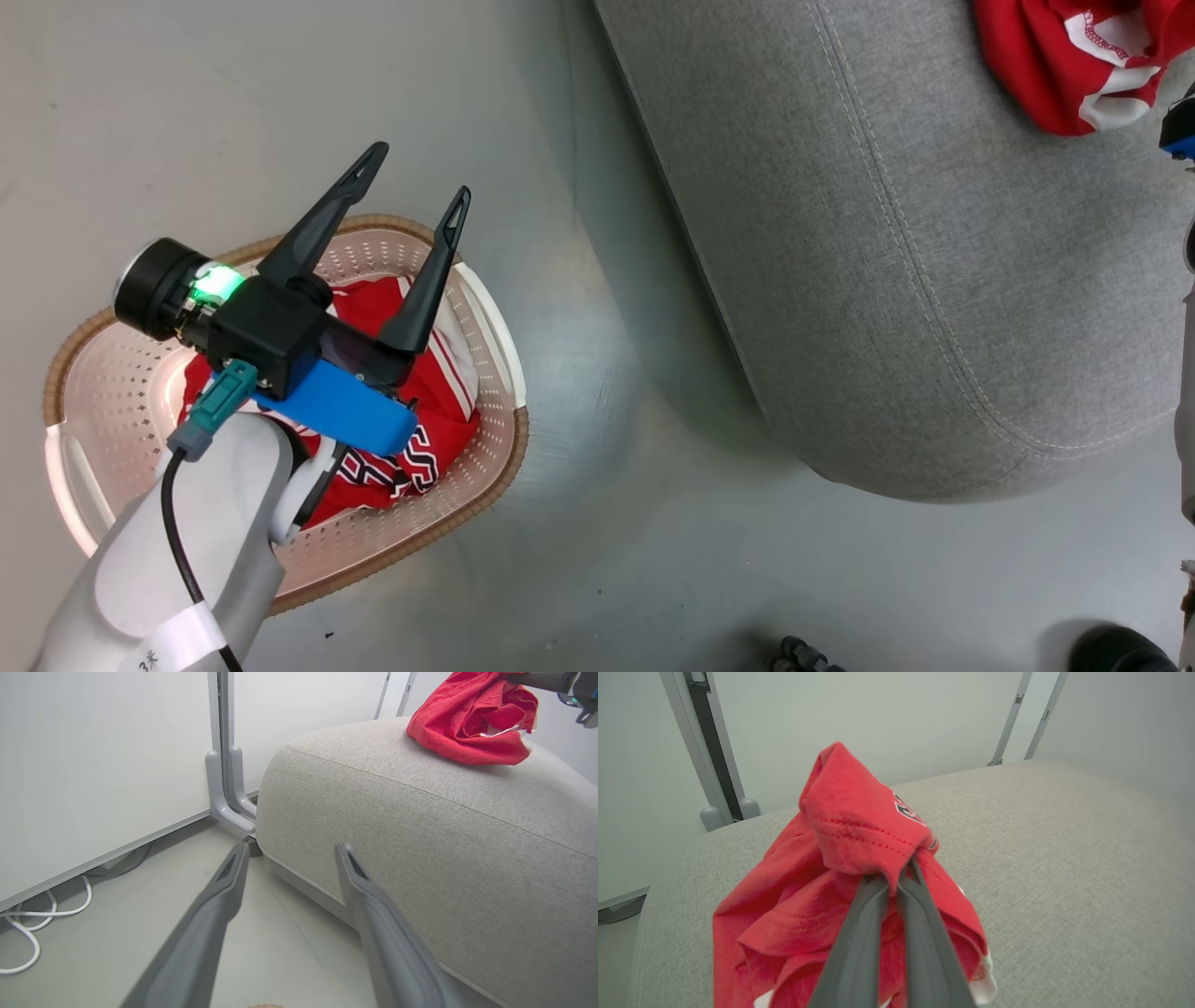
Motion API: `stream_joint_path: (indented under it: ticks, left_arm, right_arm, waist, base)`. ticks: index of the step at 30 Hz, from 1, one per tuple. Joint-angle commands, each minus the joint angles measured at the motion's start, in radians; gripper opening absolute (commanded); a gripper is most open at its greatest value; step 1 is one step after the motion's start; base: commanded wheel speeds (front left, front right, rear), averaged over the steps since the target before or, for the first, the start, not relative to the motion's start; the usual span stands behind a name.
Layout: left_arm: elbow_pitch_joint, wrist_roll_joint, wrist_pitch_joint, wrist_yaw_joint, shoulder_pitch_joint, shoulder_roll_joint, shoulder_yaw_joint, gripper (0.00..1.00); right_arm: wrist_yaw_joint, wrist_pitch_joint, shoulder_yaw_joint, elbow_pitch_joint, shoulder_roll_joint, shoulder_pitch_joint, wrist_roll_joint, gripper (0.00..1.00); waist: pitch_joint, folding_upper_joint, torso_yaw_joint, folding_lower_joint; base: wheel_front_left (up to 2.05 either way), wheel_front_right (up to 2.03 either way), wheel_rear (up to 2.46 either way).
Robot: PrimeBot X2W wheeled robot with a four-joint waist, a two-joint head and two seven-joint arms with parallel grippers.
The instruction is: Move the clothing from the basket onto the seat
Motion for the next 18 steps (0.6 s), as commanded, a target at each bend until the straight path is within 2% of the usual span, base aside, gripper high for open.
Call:
stream_joint_path:
  ticks: [1, 8, 9, 10, 11, 12, 18]
  left_arm:
    - [0.005, -0.006, -0.006, 0.006, -0.014, -0.002, 0.003, 1.00]
    - [0.023, -0.011, -0.014, 0.006, -0.004, -0.015, -0.003, 1.00]
    - [0.026, -0.011, -0.014, 0.006, -0.001, -0.017, -0.004, 1.00]
    - [0.028, -0.012, -0.015, 0.006, 0.002, -0.018, -0.004, 1.00]
    - [0.032, -0.012, -0.017, 0.006, 0.004, -0.020, -0.005, 1.00]
    - [0.035, -0.012, -0.016, 0.006, 0.006, -0.022, -0.006, 1.00]
    - [0.056, -0.018, -0.021, 0.005, 0.016, -0.040, -0.009, 1.00]
  right_arm:
    - [0.000, -0.005, -0.002, 0.002, -0.003, 0.018, -0.008, 0.00]
    - [0.000, -0.005, -0.009, -0.004, -0.004, 0.039, -0.024, 0.00]
    - [0.000, -0.005, -0.007, -0.004, -0.002, 0.044, -0.027, 0.05]
    - [0.000, -0.005, -0.004, -0.003, -0.002, 0.046, -0.028, 0.20]
    - [0.000, -0.005, 0.000, -0.005, -0.002, 0.047, -0.030, 0.53]
    - [0.000, -0.005, 0.003, -0.009, -0.001, 0.050, -0.031, 1.00]
    - [0.000, -0.005, 0.011, -0.019, -0.006, 0.085, -0.024, 1.00]
  waist:
    - [-0.006, 0.0000, 0.004, -0.0001]
    - [-0.029, 0.0000, 0.015, -0.0001]
    - [-0.033, 0.0000, 0.016, -0.0001]
    - [-0.036, 0.0000, 0.017, -0.0001]
    - [-0.039, 0.0000, 0.018, -0.0001]
    - [-0.043, 0.0000, 0.019, -0.0001]
    - [-0.076, 0.0000, 0.026, -0.0001]
  base:
    - [0.00, 0.00, 0.00]
    - [0.00, 0.00, 0.00]
    - [0.00, 0.00, 0.00]
    - [0.00, 0.00, 0.00]
    - [0.00, 0.00, 0.00]
    - [0.00, 0.00, 0.00]
    - [0.00, 0.00, 0.00]
